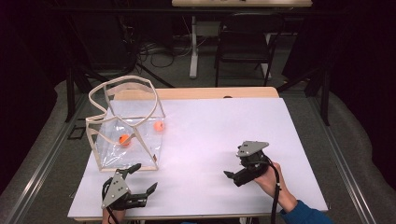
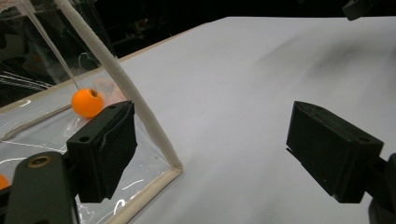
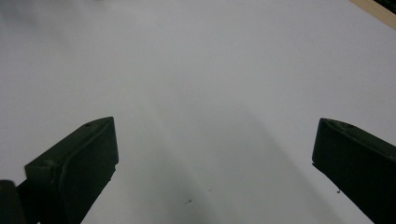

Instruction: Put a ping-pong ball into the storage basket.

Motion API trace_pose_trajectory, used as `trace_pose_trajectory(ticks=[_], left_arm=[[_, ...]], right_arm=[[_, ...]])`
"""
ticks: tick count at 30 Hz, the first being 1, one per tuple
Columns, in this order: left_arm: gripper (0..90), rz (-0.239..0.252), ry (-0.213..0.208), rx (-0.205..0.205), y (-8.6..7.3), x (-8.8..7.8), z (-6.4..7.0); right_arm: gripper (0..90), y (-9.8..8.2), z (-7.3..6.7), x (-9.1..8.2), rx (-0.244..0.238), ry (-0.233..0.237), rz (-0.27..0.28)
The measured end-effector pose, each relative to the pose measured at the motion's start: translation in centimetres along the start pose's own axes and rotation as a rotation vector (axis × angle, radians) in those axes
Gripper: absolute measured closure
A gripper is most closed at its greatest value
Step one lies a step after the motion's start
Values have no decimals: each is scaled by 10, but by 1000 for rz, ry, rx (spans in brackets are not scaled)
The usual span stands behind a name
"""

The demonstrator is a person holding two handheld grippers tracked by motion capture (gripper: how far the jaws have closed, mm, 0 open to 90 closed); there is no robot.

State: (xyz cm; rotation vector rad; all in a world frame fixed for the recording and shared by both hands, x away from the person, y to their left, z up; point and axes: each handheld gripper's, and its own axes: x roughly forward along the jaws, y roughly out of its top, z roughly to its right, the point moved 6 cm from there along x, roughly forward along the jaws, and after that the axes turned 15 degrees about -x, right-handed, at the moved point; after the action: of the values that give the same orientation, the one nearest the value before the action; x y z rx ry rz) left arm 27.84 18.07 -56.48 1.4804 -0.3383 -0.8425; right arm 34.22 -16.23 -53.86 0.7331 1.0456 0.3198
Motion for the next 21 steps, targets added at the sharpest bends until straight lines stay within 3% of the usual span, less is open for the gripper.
trace_pose_trajectory(ticks=[2,4,6,13,21], left_arm=[[157,0,1,4,0,0,0],[157,0,2,7,0,-1,-1],[157,-2,3,8,0,0,-1],[157,0,3,11,0,-1,0],[157,-8,0,10,-1,0,0]], right_arm=[[0,-2,-1,-1,-9,-14,-9],[0,-3,0,-5,15,-23,25],[0,-6,-1,-8,17,-33,26],[0,-22,-6,-11,41,-38,36],[0,-42,-18,-10,56,-35,14]])
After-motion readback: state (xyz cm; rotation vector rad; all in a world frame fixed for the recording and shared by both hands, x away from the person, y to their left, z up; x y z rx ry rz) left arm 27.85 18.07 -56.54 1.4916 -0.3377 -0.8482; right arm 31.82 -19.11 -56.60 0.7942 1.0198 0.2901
